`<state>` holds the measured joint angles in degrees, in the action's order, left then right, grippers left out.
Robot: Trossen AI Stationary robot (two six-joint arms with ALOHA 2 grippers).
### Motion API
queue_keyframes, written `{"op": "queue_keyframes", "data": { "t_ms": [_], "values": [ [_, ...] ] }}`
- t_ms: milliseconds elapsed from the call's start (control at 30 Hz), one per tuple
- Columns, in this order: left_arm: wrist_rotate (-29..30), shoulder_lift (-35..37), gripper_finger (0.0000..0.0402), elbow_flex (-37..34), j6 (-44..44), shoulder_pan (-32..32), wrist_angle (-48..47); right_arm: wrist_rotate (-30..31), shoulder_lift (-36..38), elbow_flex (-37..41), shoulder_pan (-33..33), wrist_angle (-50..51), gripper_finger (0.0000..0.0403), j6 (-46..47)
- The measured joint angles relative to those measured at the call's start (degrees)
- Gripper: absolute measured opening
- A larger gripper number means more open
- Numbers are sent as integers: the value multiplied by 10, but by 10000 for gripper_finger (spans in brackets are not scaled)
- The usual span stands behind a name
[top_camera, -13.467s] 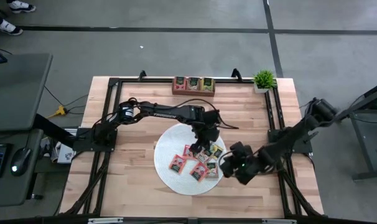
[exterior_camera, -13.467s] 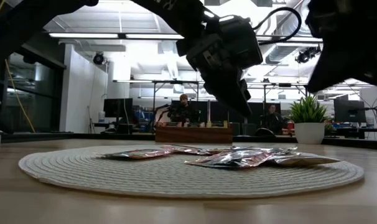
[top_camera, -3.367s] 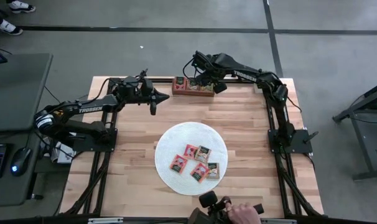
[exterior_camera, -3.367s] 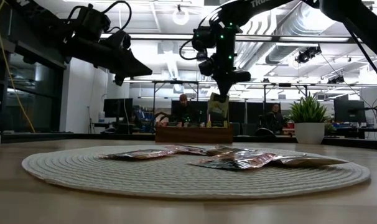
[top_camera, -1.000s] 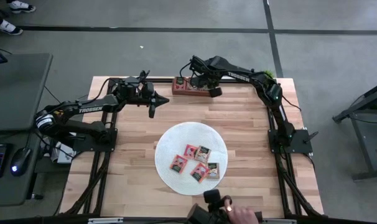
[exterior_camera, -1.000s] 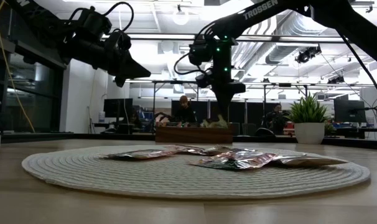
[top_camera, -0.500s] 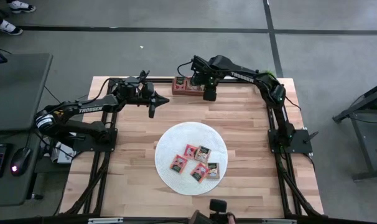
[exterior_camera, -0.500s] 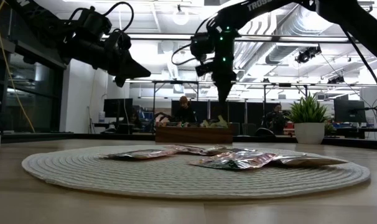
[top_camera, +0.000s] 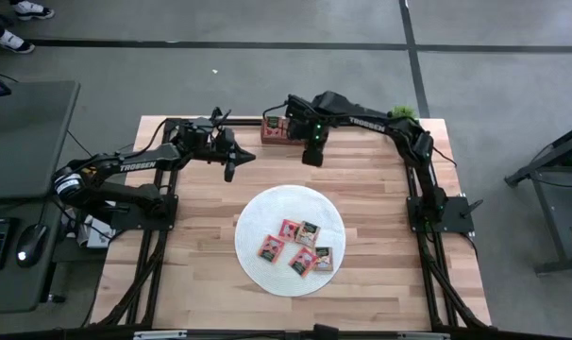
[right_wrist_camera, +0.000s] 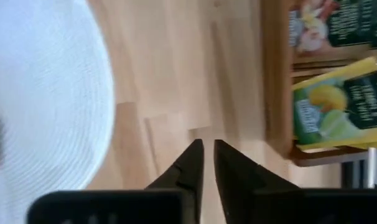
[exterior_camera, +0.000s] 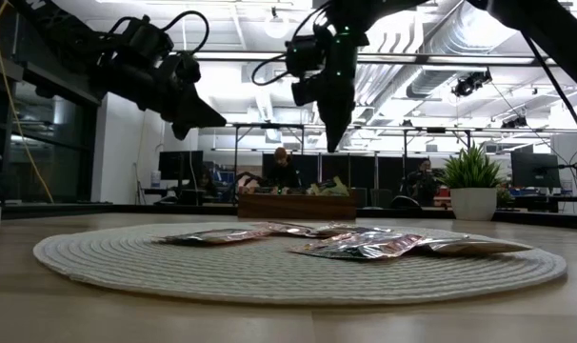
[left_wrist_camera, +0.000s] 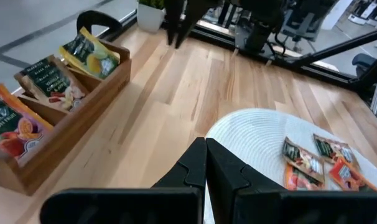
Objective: Pick & Place Tea
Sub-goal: Put the brown tea bag into the middle section of the wooden organizer
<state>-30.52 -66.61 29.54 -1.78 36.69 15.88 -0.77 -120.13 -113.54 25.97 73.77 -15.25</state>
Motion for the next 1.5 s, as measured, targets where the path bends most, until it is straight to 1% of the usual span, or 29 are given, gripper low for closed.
{"op": "queue_keyframes", "data": {
  "t_ms": [133, 200, 300, 533, 600, 633, 700, 800, 933, 1000, 1100, 1200, 1267, 1400, 1500],
  "values": [
    [0, 0, 1, 0, 0, 0, 1, -41, 0, 0, -12, 15, 4, 0],
    [0, 0, 1, 0, 0, 0, 2, -40, 3, 0, -17, 20, 5, 0],
    [10, 0, 1, 0, 1, -10, 2, -24, 19, 1, -20, 16, 7, -1],
    [48, 0, 1, 0, 2, -48, 2, -46, 102, 1, -12, -28, 3, 19],
    [59, 0, 1, 0, 3, -60, 4, -64, 129, 3, -12, -41, 2, 20],
    [65, 0, 1, 0, 3, -64, 6, -74, 149, 17, -11, -57, 2, 22],
    [75, 0, 1, 0, 3, -72, 7, -86, 193, 68, -13, -100, 3, 34],
    [86, 0, 1, 0, 6, -80, 7, -80, 276, 186, -14, -181, 1, 67],
    [86, 0, 1, 0, 11, -83, 7, -29, 387, 350, -37, -302, 1, 127],
    [86, 0, 1, 0, 11, -83, 7, -10, 438, 419, -61, -367, 1, 162],
    [86, 0, 1, 0, 11, -83, 7, 24, 493, 508, -103, -455, 1, 223],
    [84, 0, 1, 0, 11, -88, 7, 63, 525, 575, -149, -513, 1, 274],
    [88, -8, 1, 0, 11, -101, 11, 74, 532, 611, -179, -547, 1, 300],
    [119, -40, 1, 0, 1, -141, 16, 81, 521, 680, -238, -621, 0, 346],
    [146, -77, 1, 0, -30, -179, 30, 118, 508, 729, -281, -686, 0, 392]
  ]
}}
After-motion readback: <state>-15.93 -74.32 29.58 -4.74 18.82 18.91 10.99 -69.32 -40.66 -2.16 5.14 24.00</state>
